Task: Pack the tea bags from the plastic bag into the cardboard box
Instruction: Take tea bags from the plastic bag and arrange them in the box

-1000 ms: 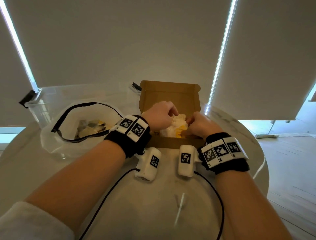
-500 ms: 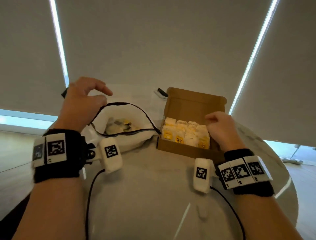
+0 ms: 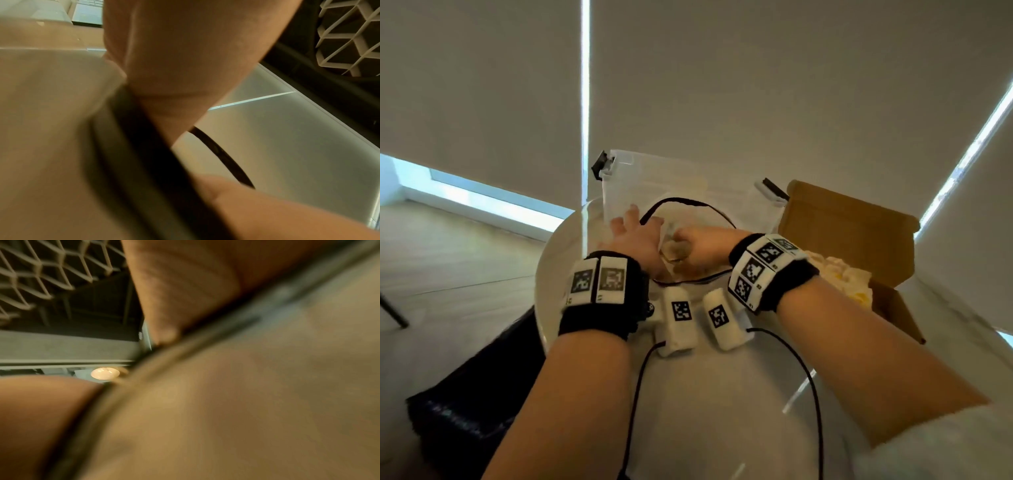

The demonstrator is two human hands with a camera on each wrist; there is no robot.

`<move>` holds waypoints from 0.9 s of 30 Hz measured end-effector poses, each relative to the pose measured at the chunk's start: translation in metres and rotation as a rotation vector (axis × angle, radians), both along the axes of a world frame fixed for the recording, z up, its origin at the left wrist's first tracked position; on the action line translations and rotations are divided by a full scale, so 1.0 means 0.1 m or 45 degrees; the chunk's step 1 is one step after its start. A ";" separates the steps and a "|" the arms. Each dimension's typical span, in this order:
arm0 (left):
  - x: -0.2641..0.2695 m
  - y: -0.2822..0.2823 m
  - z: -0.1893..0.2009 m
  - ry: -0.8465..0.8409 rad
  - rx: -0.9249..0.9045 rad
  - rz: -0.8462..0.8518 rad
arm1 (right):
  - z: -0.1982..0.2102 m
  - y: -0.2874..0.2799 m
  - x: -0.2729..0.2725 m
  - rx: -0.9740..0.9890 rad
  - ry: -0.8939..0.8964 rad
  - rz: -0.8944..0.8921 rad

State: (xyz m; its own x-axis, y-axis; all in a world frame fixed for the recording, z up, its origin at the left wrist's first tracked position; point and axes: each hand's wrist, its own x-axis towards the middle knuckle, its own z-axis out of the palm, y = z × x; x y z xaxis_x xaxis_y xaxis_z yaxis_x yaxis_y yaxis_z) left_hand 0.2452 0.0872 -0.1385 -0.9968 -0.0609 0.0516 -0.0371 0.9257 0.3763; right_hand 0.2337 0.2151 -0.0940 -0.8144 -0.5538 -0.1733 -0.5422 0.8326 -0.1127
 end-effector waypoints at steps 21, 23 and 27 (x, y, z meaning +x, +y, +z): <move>0.04 0.03 0.05 -0.007 0.036 -0.025 | 0.25 0.20 0.02 -0.578 0.288 -0.059; 0.05 0.05 0.11 0.046 0.090 -0.062 | 0.34 0.32 0.20 -0.748 0.285 -0.074; 0.12 0.17 0.33 0.740 0.711 -0.214 | 0.37 0.65 0.50 -1.186 0.143 -0.185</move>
State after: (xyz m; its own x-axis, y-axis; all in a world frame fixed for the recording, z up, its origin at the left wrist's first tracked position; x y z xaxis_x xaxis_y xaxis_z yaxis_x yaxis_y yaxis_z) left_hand 0.2573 0.1044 -0.1059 -0.8184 -0.0829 0.5687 0.4281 0.5723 0.6995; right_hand 0.2842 0.2800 -0.0569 -0.8713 -0.3216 0.3708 -0.4884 0.4941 -0.7192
